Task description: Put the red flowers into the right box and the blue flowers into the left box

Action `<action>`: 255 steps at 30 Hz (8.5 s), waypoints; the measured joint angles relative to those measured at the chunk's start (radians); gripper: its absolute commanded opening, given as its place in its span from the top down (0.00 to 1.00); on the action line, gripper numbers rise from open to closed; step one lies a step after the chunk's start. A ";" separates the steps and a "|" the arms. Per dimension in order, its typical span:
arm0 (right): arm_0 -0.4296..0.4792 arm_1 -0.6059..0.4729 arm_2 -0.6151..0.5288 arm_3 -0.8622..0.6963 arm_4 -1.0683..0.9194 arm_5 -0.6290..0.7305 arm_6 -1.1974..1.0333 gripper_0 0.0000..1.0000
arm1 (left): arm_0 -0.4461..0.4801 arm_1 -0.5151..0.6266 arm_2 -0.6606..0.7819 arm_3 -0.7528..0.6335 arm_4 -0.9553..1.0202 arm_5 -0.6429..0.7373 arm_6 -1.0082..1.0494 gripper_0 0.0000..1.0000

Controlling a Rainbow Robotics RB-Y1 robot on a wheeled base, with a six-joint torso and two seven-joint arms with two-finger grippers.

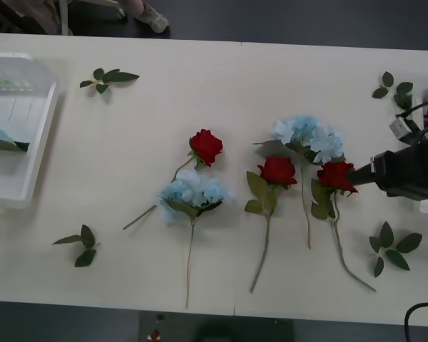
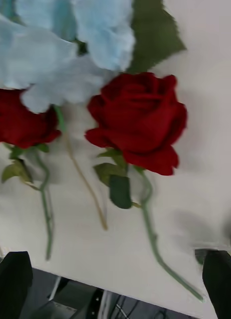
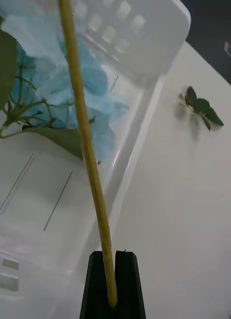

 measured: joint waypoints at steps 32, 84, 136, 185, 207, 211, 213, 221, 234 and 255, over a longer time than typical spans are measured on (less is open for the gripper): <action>0.078 0.064 0.230 0.181 0.337 -0.371 0.010 0.00 | 0.040 0.000 0.040 -0.221 0.149 0.025 -0.034 0.00; 0.048 -0.074 -0.066 -0.037 0.330 -0.212 0.036 1.00 | -0.576 -0.241 -0.843 -0.036 -0.750 0.056 -0.033 0.00; -0.240 -0.227 -0.211 0.490 0.276 -0.354 0.234 0.00 | -0.658 -0.280 -1.012 0.158 -0.790 -0.002 -0.034 1.00; -0.129 0.123 -0.168 0.059 -0.767 -0.253 0.793 0.00 | -0.604 -0.392 -0.757 -0.475 -0.264 -0.303 0.049 1.00; -0.129 0.123 -0.017 0.079 -0.784 -0.313 0.821 0.46 | -0.605 -0.393 -0.895 -0.385 -0.213 -0.476 0.059 1.00; -0.129 0.123 -0.014 0.086 -0.784 -0.324 0.811 0.37 | -0.605 -0.393 -0.895 -0.385 -0.213 -0.476 0.059 1.00; -0.129 0.123 -0.004 0.095 -0.784 -0.332 0.810 0.35 | -0.605 -0.393 -0.895 -0.385 -0.213 -0.476 0.059 1.00; -0.129 0.123 0.059 0.106 -0.784 -0.350 0.810 0.36 | -0.605 -0.393 -0.895 -0.385 -0.213 -0.476 0.059 1.00; -0.133 0.157 0.091 0.106 -0.779 -0.360 0.805 1.00 | -0.605 -0.393 -0.895 -0.385 -0.213 -0.476 0.059 1.00; -0.136 0.164 0.091 0.112 -0.779 -0.360 0.772 1.00 | -0.605 -0.393 -0.895 -0.385 -0.213 -0.477 0.059 0.00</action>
